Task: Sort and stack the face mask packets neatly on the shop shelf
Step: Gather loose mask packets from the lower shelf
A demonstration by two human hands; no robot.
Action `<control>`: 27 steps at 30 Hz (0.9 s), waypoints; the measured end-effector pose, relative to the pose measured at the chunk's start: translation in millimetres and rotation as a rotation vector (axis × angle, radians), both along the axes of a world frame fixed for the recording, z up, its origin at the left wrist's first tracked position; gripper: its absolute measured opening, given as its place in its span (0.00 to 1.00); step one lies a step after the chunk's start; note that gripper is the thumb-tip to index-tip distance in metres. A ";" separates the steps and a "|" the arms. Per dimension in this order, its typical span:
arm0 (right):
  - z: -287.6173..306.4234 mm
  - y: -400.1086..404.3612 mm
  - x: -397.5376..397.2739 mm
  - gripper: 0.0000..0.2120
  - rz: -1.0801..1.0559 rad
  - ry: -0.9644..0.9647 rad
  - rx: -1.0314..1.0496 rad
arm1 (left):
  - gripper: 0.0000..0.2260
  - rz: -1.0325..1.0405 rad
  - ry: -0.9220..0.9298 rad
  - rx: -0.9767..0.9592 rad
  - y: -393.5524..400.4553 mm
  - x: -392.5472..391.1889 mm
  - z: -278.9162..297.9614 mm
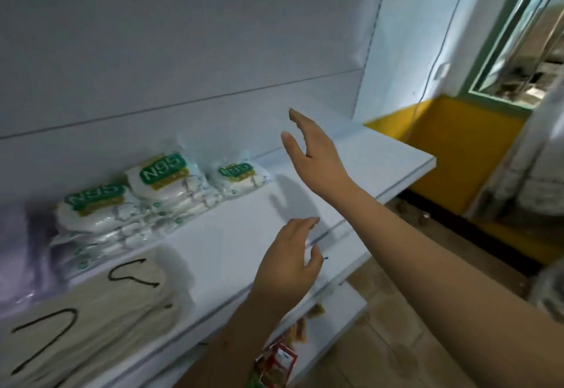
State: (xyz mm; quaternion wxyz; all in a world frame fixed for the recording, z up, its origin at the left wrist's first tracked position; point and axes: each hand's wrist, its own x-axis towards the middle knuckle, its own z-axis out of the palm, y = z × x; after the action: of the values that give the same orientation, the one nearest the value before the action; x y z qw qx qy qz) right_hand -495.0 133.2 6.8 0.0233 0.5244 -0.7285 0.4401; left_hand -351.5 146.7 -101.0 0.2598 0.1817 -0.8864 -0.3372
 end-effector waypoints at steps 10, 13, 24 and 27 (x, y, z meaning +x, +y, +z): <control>-93.4 148.4 -176.8 0.24 -0.265 -0.184 -0.009 | 0.22 -0.047 -0.308 0.134 107.0 -154.8 -98.2; -127.0 169.6 -210.7 0.19 -0.327 -0.287 -0.024 | 0.22 0.000 -0.398 0.188 123.4 -195.9 -128.1; -289.9 152.6 -248.7 0.16 -0.361 -0.484 0.246 | 0.20 0.593 -0.571 0.388 52.3 -222.9 -257.6; -336.9 125.5 -238.8 0.18 -0.279 -0.489 0.371 | 0.22 0.798 -0.630 0.302 5.1 -223.0 -291.3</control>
State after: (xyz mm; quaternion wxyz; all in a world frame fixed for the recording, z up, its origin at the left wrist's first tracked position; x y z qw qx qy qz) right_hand -733.8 258.7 -330.2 -0.1882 0.2939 -0.8449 0.4054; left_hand -574.5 151.7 -392.3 0.0597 0.6329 -0.7249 -0.2652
